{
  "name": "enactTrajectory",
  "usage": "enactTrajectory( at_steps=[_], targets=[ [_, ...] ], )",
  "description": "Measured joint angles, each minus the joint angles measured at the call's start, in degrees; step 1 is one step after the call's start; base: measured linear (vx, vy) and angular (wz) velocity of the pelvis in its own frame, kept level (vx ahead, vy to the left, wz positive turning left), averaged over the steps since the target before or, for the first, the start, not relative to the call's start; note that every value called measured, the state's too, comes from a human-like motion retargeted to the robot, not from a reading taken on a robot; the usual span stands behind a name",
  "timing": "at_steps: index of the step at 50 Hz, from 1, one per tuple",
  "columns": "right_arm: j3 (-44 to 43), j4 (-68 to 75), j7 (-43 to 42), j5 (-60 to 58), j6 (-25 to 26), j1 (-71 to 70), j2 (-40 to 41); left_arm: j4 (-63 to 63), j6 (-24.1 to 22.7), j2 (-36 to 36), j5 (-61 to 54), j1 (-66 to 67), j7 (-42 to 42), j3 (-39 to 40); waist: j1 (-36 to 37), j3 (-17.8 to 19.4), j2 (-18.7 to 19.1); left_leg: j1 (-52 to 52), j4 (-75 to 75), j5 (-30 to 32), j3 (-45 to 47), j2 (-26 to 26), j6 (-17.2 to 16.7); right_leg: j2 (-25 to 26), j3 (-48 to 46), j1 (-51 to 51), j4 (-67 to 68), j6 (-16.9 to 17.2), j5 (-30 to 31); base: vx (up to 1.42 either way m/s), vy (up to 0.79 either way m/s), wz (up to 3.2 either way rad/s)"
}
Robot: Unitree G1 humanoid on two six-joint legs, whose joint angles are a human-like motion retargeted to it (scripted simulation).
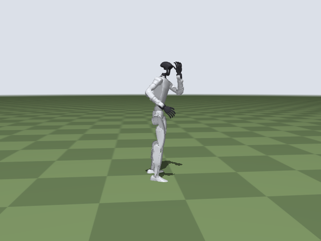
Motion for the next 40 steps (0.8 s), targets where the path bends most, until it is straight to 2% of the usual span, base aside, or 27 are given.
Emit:
enactTrajectory(
  at_steps=[5,12,20,29,34,40],
  targets=[
    [0.1,4.6,0.3,11.2,0.9,1.2,3.2,-0.9,-0.5,-1.5,-1.4,1.3,-0.1,0.1,0.8,0.2,-1.1,-0.2,-0.1,0.2,-0.4,1.0,-1.2,2.4,-1.1,-1.0,-6.2,1.1,3.0,0.04,-0.16,0.11],
    [1.0,15.5,-0.6,12.8,0.7,-0.5,5.6,-0.4,-1.2,-2.0,-0.9,1.8,0.8,0.6,2.6,-2.2,-1.4,-0.5,-0.1,0.4,-1.7,2.0,-2.4,4.3,-2.2,-0.6,-10.0,1.1,5.7,0.11,-0.17,0.20],
    [1.5,34.0,0.0,5.6,3.0,-4.7,6.9,-0.4,-0.8,-1.5,-0.3,2.6,-0.9,1.6,2.9,-6.2,0.4,0.3,0.0,-0.3,-4.6,2.1,-1.4,3.1,-5.3,0.9,-7.7,1.1,2.8,0.16,-0.09,0.35],
    [0.4,50.0,0.9,8.5,6.1,-10.4,8.8,-3.1,0.4,-3.0,1.1,3.3,-1.5,2.4,3.1,-7.5,2.1,-0.7,4.7,-1.0,-6.8,4.0,1.0,3.1,-6.9,1.7,-3.7,1.1,-1.5,0.13,-0.15,0.23],
    [0.0,48.9,1.7,11.3,7.0,-13.9,8.1,-3.1,1.9,-4.3,2.0,2.9,-1.5,2.7,3.4,-7.0,1.0,-2.6,11.6,0.5,-6.7,3.3,4.0,0.9,-7.0,3.4,-3.0,1.1,-2.9,0.09,-0.10,0.14],
    [-3.0,35.4,-0.5,14.6,5.4,-18.7,4.5,-2.4,2.9,-3.7,0.7,3.5,-1.2,3.3,3.8,-5.9,-0.5,-5.5,18.6,2.4,-5.7,1.7,6.2,-2.4,-7.1,5.6,-2.7,1.0,-4.1,0.04,-0.04,0.08]
  ],
)
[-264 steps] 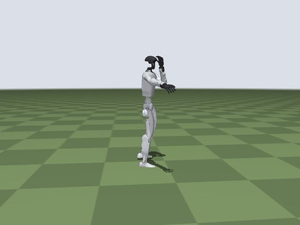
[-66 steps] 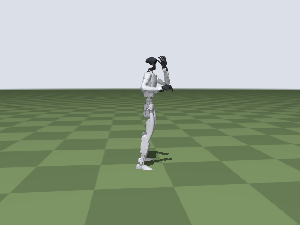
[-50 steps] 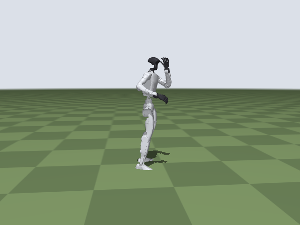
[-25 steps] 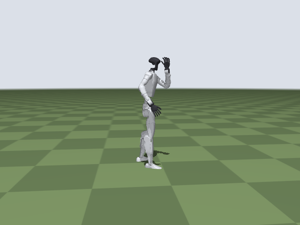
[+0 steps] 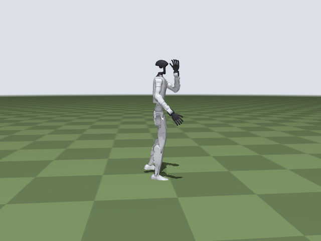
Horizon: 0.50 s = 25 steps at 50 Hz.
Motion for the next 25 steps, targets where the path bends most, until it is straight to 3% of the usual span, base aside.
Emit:
enactTrajectory(
  at_steps=[7,15,20,25],
  targets=[
    [-3.9,-17.9,-3.5,0.2,-2.4,-9.7,-6.6,-1.2,-0.9,0.6,-2.9,2.9,-0.1,0.2,1.0,0.8,0.3,-1.3,-6.8,1.4,1.7,-0.5,-1.8,0.0,0.1,0.8,0.1,0.0,-0.8,0.00,0.00,0.00],
    [-5.0,-31.6,-13.2,-14.2,-1.6,-31.9,-17.1,-2.2,-1.8,0.8,-3.5,2.5,0.2,0.5,2.6,-0.5,2.3,-2.2,-20.1,8.8,3.2,1.9,-6.5,3.6,-0.1,0.9,-1.1,0.0,-0.7,0.00,0.00,0.00],
    [-0.4,-34.7,-21.6,-28.2,-0.4,-47.7,-22.4,-1.6,-3.1,1.1,-3.3,2.2,1.5,1.0,3.4,-2.0,2.2,-2.2,-22.3,11.3,3.6,2.4,-7.4,4.2,-0.5,1.3,-1.4,0.0,-0.9,0.06,0.02,0.07],
    [12.8,-25.2,-27.2,-45.4,3.1,-60.9,-27.4,-1.0,-4.7,1.1,-2.3,3.6,3.1,0.9,3.7,-2.6,1.5,-0.9,-22.0,10.3,3.0,1.3,-6.9,2.9,-1.2,2.5,-0.2,0.0,-2.1,0.09,0.09,0.18]
  ],
)
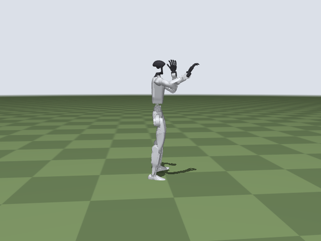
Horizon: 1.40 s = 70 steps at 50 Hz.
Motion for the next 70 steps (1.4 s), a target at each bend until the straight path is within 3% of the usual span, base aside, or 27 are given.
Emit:
enactTrajectory(
  at_steps=[3,8,10,12,15,17,20,22,26,28,30,38,42,45,50,53,60,63,70],
  targets=[
    [10.3,8.2,10.4,-1.0,-0.1,-4.5,-0.6,-0.4,1.6,-0.4,-0.3,1.5,-3.5,-0.6,0.3,0.1,-0.3,1.0,0.4,-1.1,-0.5,-0.7,0.5,-0.8,-0.4,1.0,0.8,-0.4,-0.8,0.10,0.10,0.15],
    [19.3,15.9,47.1,7.6,-1.0,-6.8,1.7,-1.8,7.3,-1.5,-0.9,2.4,-15.8,-1.4,1.3,0.4,-0.2,2.2,0.9,-2.4,-0.7,-0.9,0.9,-1.2,-0.4,2.2,1.6,-1.8,-1.5,0.08,0.07,0.03],
    [19.1,16.1,50.0,8.1,-0.7,-6.1,1.9,-2.2,7.9,-1.3,-0.8,2.2,-16.8,-1.5,1.8,0.2,-0.2,2.4,1.2,-2.8,-0.7,-0.9,0.9,-1.4,-0.4,2.5,1.6,-2.0,-1.7,0.08,0.07,0.00],
    [16.8,14.7,42.7,6.6,-0.5,-5.4,1.7,-2.3,6.8,-1.1,-0.6,1.7,-14.3,-1.6,2.2,0.1,-0.2,2.5,1.3,-3.2,-0.7,-1.1,0.8,-1.6,-0.4,2.7,1.6,-2.0,-1.7,0.08,0.07,0.00],
    [11.0,13.1,20.7,1.8,-0.5,-4.5,1.5,-1.9,3.1,0.2,-0.1,0.6,-7.0,-1.0,2.9,-0.3,-0.4,2.5,1.5,-3.7,-0.6,-1.3,0.4,-1.9,-0.4,2.7,1.6,-1.6,-1.8,0.07,0.07,-0.01],
    [8.1,13.8,10.8,-0.2,0.2,-5.1,1.9,-1.6,1.5,0.6,0.0,0.5,-3.9,-0.6,3.4,-0.9,-0.7,2.4,1.5,-4.0,-0.5,-1.4,0.2,-2.0,-0.4,2.7,1.4,-1.5,-1.8,0.06,0.07,-0.03],
    [7.5,18.9,6.4,-0.6,1.6,-7.4,2.5,-0.6,1.0,0.4,0.1,0.0,-2.9,-1.2,4.1,-1.5,-1.4,2.3,1.5,-4.4,-0.3,-1.6,0.0,-2.1,-0.3,2.5,1.3,-1.6,-1.8,0.05,0.06,-0.03],
    [11.0,24.8,13.1,2.1,1.7,-10.0,2.8,-0.2,2.1,-0.2,0.0,-0.2,-5.7,-1.8,4.6,-1.6,-1.9,2.3,1.4,-4.6,-0.2,-1.6,0.0,-2.2,-0.2,2.4,1.3,-1.9,-1.8,0.04,0.06,-0.03],
    [18.2,34.4,41.0,12.3,1.4,-12.2,3.8,-0.3,6.3,-2.4,-0.2,-0.3,-15.6,-2.9,5.3,-1.5,-2.6,2.3,1.3,-4.9,-0.1,-1.8,0.2,-2.3,0.0,2.3,1.2,-2.8,-1.8,0.03,0.05,-0.01],
    [19.0,36.6,49.2,15.1,1.7,-11.4,3.9,-0.7,7.5,-2.4,-0.4,-0.5,-17.6,-2.6,5.6,-1.5,-2.7,2.2,1.2,-5.0,-0.2,-1.8,0.2,-2.3,-0.1,2.3,1.1,-2.9,-1.7,0.02,0.05,0.03],
    [18.4,36.7,49.5,14.8,1.5,-10.1,3.3,-1.2,7.5,-2.3,-0.3,-0.7,-17.0,-2.1,5.9,-1.3,-2.7,2.0,1.1,-5.1,-0.3,-2.0,0.1,-2.4,-0.3,2.1,1.1,-2.9,-1.7,0.02,0.05,0.07],
    [11.2,30.2,13.0,4.6,2.2,-7.4,-3.0,-0.7,3.9,-0.3,-0.1,-4.1,-1.7,-2.8,6.5,-0.9,-2.5,0.9,0.7,-5.1,-1.5,-2.7,-0.6,-3.1,-1.7,1.7,0.8,-2.1,-1.3,0.02,0.06,0.16],
    [12.4,34.8,4.3,2.7,5.2,-9.6,-6.4,0.4,3.7,0.0,0.6,-5.8,2.0,-3.4,6.9,-0.8,-2.7,0.5,0.4,-5.0,-2.3,-3.2,-1.3,-3.5,-2.8,1.8,0.5,-2.4,-1.3,0.03,0.06,0.24],
    [16.9,42.7,13.6,5.2,5.0,-11.4,-7.7,1.0,5.4,-1.0,2.1,-6.4,-1.1,-3.1,7.2,-0.4,-2.6,0.3,0.0,-4.9,-3.1,-3.6,-1.7,-3.9,-3.7,2.1,0.5,-2.9,-1.4,0.03,0.07,0.28],
    [16.4,47.6,44.2,14.8,1.9,-5.7,-5.9,-0.2,8.2,-1.5,3.4,-5.7,-11.4,-0.4,7.1,0.3,-2.1,0.6,-0.4,-4.8,-4.1,-4.3,-1.7,-4.5,-4.7,2.6,1.0,-3.7,-1.6,0.04,0.06,0.20],
    [11.5,43.4,47.0,16.1,0.6,2.3,-3.6,-1.1,8.1,-0.8,3.5,-4.9,-12.0,0.5,6.9,0.5,-1.6,0.8,-0.4,-5.0,-4.4,-4.6,-1.5,-4.9,-5.0,2.7,1.5,-3.7,-1.7,0.05,0.05,0.10],
    [-0.7,13.1,30.1,19.5,-4.0,21.0,2.4,-2.2,6.4,4.5,0.9,-4.5,-5.3,0.0,6.1,0.9,-1.4,1.1,0.1,-5.9,-4.7,-5.2,-0.5,-5.9,-5.3,2.5,3.1,-3.1,-1.8,0.06,0.05,0.00],
    [-2.8,-3.7,25.9,23.8,-6.1,24.9,3.7,-2.8,6.1,9.4,-1.5,-3.7,-5.9,0.0,5.8,0.8,-1.3,1.3,0.4,-6.4,-4.7,-5.5,0.1,-6.3,-5.3,2.5,3.6,-3.0,-1.8,0.08,0.05,-0.07],
    [-8.2,-36.5,19.9,27.0,-10.6,25.1,9.0,-4.0,5.5,13.3,-3.0,1.3,-7.8,2.0,6.3,-0.4,-1.5,1.9,1.3,-7.7,-5.1,-6.0,1.1,-7.1,-5.7,3.0,4.4,-2.8,-1.6,0.08,0.06,0.00]
  ],
)
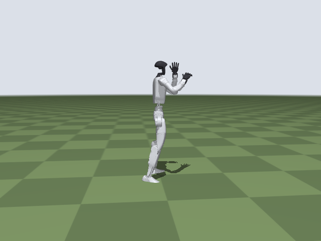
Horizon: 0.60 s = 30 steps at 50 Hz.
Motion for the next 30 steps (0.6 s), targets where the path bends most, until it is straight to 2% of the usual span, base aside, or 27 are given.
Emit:
enactTrajectory(
  at_steps=[5,7,9,15,20,24,30],
  targets=[
    [-1.0,-11.6,-3.2,4.1,-1.2,-5.9,5.4,-2.5,-2.3,4.6,-4.9,9.3,-2.3,4.2,1.3,-0.8,-0.3,0.4,0.5,-0.7,-0.9,-0.3,0.8,-0.6,-0.6,0.4,1.3,-0.1,0.4,0.08,0.08,0.13],
    [0.7,-13.3,-5.0,6.8,-0.9,-9.0,7.9,-3.8,-2.1,5.7,-8.4,13.7,-1.8,3.2,1.7,-1.1,-0.4,0.6,0.8,-0.9,-1.5,-0.3,1.2,-0.8,-0.8,0.4,2.2,-0.6,0.7,0.08,0.08,0.20],
    [0.8,-14.6,-6.6,10.7,-2.5,-11.9,9.7,-4.8,-4.7,9.0,-11.5,21.9,-3.2,7.7,2.1,-0.9,-0.3,0.7,0.9,-1.1,-2.1,-0.4,1.5,-1.2,-1.1,0.1,3.6,-0.7,1.0,0.08,0.09,0.24],
    [3.0,-15.4,-11.9,18.6,-6.3,-18.6,14.6,-0.7,-7.5,13.9,-18.9,47.3,-3.5,9.7,4.0,-0.3,0.1,1.3,1.2,-1.4,-4.3,0.3,2.1,-2.2,-1.9,-2.1,11.3,-3.1,2.9,0.06,0.09,0.30],
    [3.5,-15.4,-13.9,21.9,-8.1,-22.9,17.6,16.6,-4.7,15.9,-21.2,64.5,-6.8,8.3,5.7,0.8,0.3,1.7,1.2,-1.3,-6.4,1.2,2.5,-3.5,-2.0,-6.9,22.9,-5.5,4.9,0.04,0.08,0.34],
    [3.7,-15.0,-14.8,22.3,-8.0,-26.7,19.2,39.0,-0.2,15.5,-23.0,70.4,-9.8,6.6,6.5,1.9,-0.2,1.7,1.0,-1.2,-8.0,1.5,2.8,-3.8,-0.9,-11.5,29.8,-6.2,5.4,0.03,0.05,0.36],
    [3.7,-14.3,-16.6,20.0,-7.4,-31.7,20.0,74.9,4.7,12.3,-26.7,71.4,-8.9,6.6,6.9,4.0,-0.8,1.6,0.5,-0.8,-10.2,1.5,2.9,-1.3,0.2,-15.2,25.1,-5.5,3.7,0.03,0.01,0.36]
  ],
)
